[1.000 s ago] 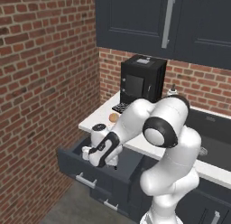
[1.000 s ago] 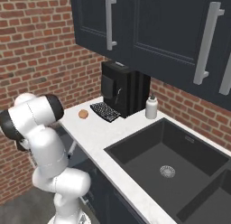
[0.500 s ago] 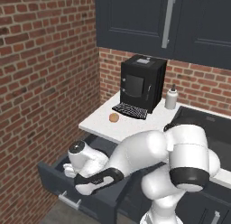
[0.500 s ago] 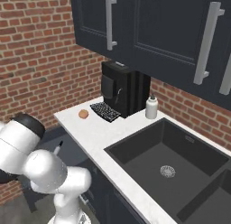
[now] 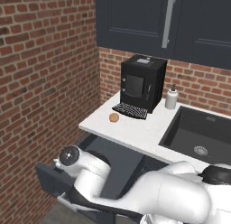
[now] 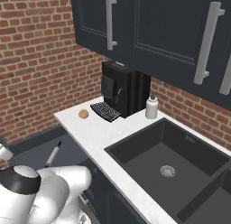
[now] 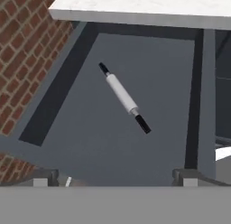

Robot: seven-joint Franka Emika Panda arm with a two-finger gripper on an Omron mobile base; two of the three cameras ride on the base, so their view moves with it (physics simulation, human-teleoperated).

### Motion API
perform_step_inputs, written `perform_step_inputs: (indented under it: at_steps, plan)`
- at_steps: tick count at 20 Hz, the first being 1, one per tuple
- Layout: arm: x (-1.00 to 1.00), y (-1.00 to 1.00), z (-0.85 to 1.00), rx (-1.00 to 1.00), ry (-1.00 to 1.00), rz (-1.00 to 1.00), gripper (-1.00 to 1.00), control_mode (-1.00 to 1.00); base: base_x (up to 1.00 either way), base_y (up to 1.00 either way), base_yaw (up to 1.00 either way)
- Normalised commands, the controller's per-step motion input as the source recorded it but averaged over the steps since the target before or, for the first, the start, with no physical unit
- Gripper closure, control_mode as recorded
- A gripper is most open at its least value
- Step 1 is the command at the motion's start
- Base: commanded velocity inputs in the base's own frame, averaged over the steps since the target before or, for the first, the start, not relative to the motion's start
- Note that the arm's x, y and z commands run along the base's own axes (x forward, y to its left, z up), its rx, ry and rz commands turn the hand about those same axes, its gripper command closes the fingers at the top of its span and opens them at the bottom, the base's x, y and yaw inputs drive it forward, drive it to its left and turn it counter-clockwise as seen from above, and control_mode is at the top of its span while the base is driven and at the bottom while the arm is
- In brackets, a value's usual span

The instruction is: Pick the rolling pin from the drawer and place it on the counter.

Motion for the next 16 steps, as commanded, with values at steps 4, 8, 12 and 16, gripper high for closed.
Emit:
perform_step_inputs:
  at_steps: [4, 8, 12, 16]
  plan:
    - [0.25, -0.28, 0.81, 0.00, -0.20, 0.00, -1.00, -1.00, 0.00, 0.00, 0.00]
    - [0.58, -0.66, 0.54, 0.02, -0.02, 0.00, -1.00, -1.00, 0.00, 0.00, 0.00]
    - [0.56, -0.53, 0.12, 0.01, 0.17, 0.00, -1.00, -1.00, 0.00, 0.00, 0.00]
    - [0.32, -0.04, -0.19, 0.00, 0.24, 0.03, -1.00, -1.00, 0.00, 0.00, 0.00]
